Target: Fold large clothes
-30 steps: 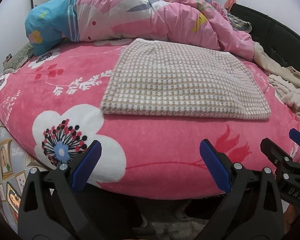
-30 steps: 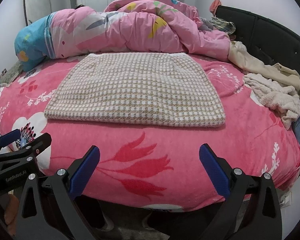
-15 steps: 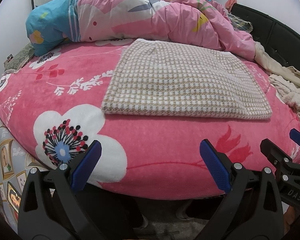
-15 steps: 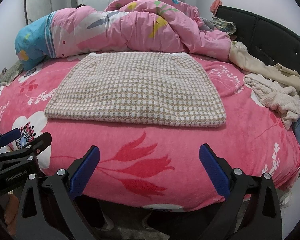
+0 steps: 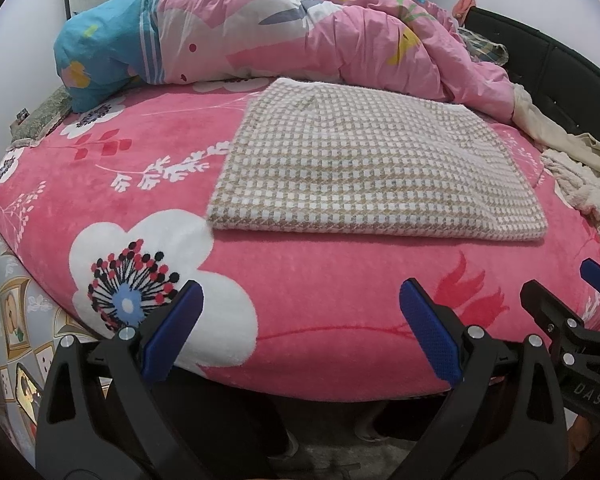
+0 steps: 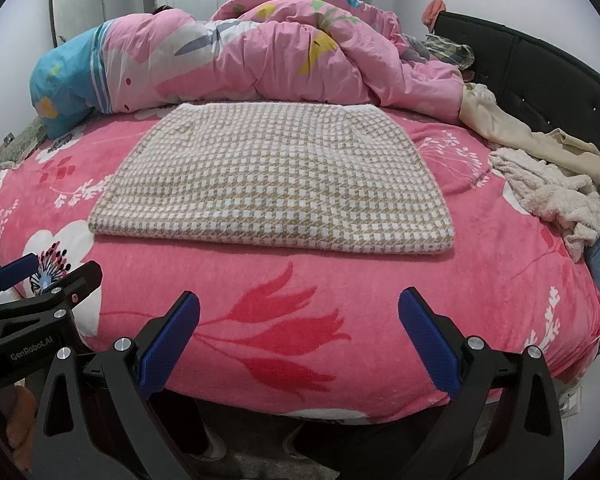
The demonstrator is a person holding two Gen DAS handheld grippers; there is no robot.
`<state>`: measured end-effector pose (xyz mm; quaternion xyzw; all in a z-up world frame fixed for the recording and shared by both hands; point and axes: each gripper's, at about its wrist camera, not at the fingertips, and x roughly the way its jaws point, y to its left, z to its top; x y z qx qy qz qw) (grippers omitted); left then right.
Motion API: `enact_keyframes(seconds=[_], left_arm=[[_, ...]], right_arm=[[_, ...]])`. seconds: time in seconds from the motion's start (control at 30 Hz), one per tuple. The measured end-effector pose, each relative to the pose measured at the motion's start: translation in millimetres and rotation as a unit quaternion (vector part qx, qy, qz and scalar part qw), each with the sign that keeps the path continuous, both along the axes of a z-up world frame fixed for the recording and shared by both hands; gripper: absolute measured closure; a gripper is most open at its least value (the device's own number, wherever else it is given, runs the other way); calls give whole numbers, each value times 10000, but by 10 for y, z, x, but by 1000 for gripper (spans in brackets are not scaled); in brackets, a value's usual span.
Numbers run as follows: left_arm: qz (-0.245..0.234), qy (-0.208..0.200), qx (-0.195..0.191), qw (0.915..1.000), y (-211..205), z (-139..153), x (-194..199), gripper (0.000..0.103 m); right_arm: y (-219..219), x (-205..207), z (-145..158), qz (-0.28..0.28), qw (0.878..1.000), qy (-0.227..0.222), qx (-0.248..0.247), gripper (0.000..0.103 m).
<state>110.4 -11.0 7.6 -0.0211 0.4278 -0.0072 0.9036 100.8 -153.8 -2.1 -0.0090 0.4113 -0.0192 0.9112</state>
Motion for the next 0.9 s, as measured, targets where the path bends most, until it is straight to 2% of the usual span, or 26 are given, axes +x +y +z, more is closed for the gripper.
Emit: enact_keyframes(seconds=[0.9], left_arm=[[-10,-8,18,10000,25,5,9,8]], right_arm=[[20,6,26,33,10000,-30,-27,6]])
